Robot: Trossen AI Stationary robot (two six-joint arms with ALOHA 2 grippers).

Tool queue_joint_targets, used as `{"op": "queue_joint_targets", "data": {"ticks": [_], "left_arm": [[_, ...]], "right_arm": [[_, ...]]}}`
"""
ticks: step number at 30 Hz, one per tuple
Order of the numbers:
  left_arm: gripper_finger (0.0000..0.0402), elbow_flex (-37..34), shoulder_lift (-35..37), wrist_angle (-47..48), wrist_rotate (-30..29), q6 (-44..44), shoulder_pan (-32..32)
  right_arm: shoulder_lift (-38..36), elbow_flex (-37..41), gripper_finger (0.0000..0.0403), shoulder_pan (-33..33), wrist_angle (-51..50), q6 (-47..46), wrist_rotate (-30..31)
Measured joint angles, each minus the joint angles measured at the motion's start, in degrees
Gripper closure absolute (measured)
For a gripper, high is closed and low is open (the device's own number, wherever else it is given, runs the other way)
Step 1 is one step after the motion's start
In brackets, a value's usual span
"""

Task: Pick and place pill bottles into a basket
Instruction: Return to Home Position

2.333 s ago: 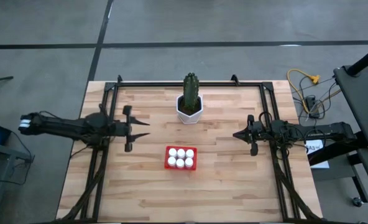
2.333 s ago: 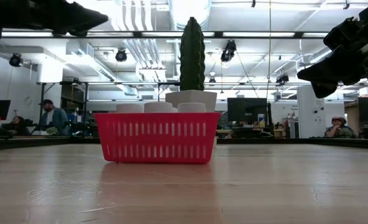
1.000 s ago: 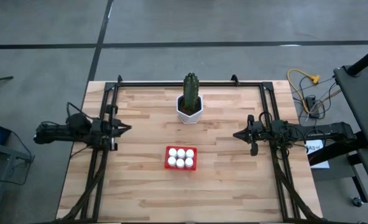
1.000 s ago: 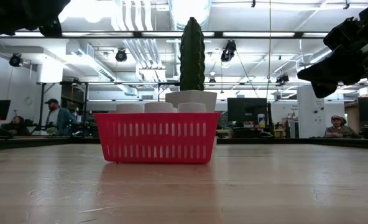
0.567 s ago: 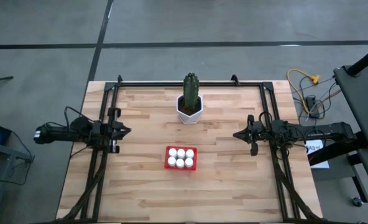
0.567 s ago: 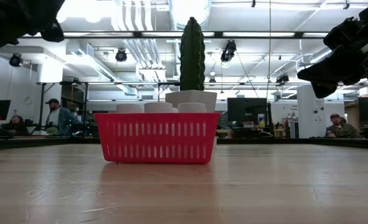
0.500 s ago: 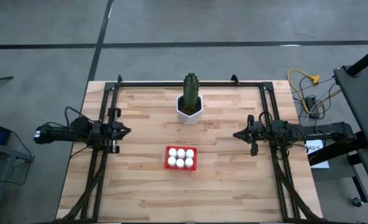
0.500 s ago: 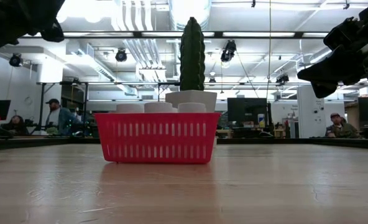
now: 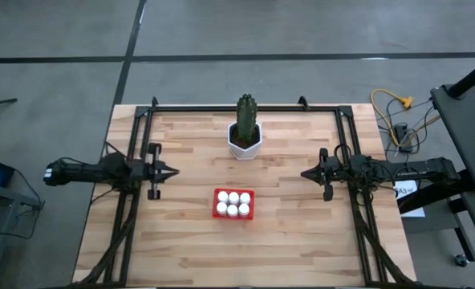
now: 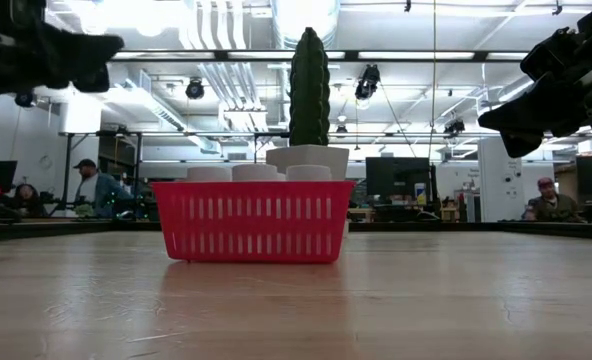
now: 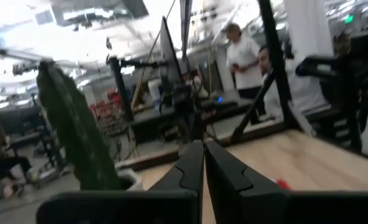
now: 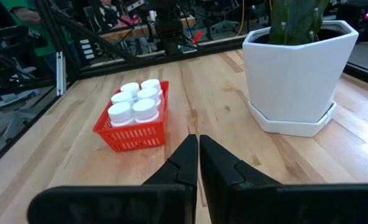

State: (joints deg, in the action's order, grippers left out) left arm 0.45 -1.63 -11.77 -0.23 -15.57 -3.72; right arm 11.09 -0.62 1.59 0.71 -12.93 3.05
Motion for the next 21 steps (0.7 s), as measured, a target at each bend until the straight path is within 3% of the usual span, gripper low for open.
{"op": "queue_joint_targets", "data": {"ticks": [8, 21], "left_arm": [[0.0401, 0.1, 0.0, 10.6, -1.2, -0.4, 0.0], [0.0402, 0.2, -3.3, 10.9, -2.3, -1.3, 0.0]], "right_arm": [[0.0, 0.0, 0.0394, 0.0, 0.0, 0.0, 0.0], [-0.1, 0.0, 0.0394, 0.0, 0.0, 0.0, 0.0]]}}
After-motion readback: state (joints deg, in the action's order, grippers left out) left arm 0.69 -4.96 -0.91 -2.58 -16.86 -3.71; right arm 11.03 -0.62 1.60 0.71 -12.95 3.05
